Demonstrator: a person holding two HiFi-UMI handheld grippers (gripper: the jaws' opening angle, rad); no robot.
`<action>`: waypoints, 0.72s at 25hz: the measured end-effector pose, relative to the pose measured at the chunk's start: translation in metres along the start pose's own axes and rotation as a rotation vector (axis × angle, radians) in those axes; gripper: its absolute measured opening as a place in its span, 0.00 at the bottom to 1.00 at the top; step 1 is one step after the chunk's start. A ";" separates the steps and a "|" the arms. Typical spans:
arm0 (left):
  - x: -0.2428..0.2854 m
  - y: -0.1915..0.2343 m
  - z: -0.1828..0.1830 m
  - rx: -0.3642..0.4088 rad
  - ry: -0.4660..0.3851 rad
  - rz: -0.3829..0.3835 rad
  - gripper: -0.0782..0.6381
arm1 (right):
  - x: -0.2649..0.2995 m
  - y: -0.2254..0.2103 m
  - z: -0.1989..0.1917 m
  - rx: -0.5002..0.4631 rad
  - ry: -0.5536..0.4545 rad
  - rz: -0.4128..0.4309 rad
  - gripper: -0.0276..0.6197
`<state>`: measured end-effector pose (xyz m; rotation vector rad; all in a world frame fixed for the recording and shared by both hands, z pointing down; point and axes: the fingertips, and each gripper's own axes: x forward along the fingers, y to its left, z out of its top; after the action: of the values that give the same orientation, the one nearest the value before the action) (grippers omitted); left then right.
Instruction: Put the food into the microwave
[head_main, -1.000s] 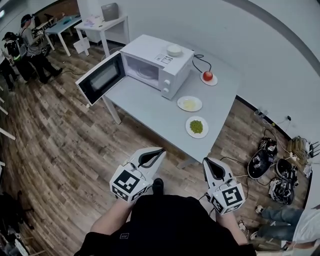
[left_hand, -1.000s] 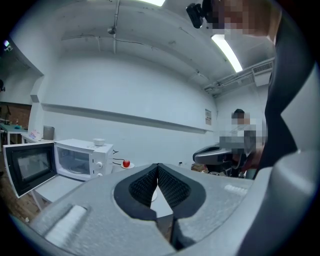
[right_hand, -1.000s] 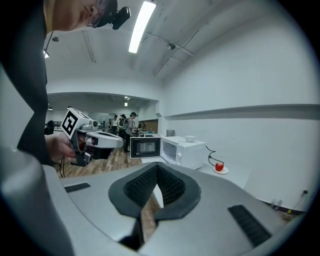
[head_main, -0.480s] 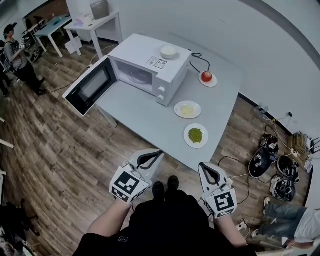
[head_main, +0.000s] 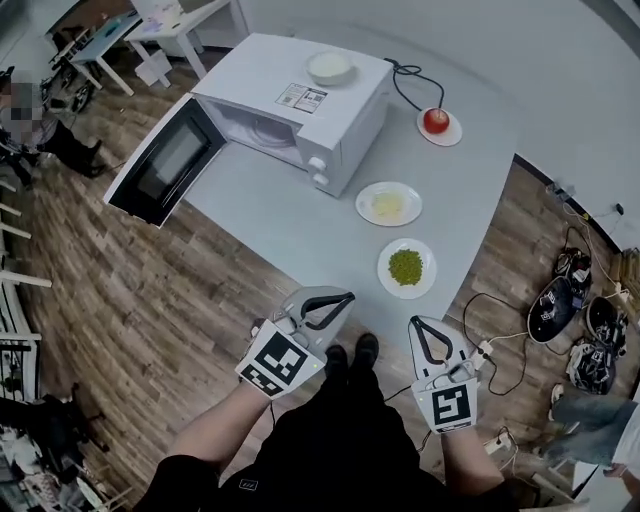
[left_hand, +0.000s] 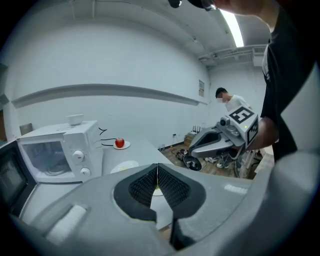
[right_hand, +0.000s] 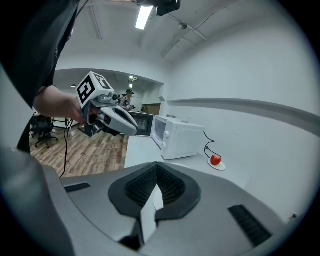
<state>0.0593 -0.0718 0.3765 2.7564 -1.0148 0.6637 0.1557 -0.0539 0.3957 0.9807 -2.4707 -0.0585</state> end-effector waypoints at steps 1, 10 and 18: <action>0.011 0.001 -0.004 0.032 0.025 -0.001 0.12 | 0.005 -0.003 -0.008 -0.010 0.007 0.003 0.06; 0.096 0.009 -0.048 0.274 0.202 -0.018 0.12 | 0.041 -0.022 -0.073 -0.065 0.056 0.020 0.06; 0.154 0.019 -0.074 0.457 0.287 -0.024 0.12 | 0.066 -0.027 -0.123 -0.152 0.095 0.050 0.06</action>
<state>0.1249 -0.1564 0.5109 2.9010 -0.8498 1.3924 0.1866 -0.1014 0.5267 0.8373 -2.3643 -0.1760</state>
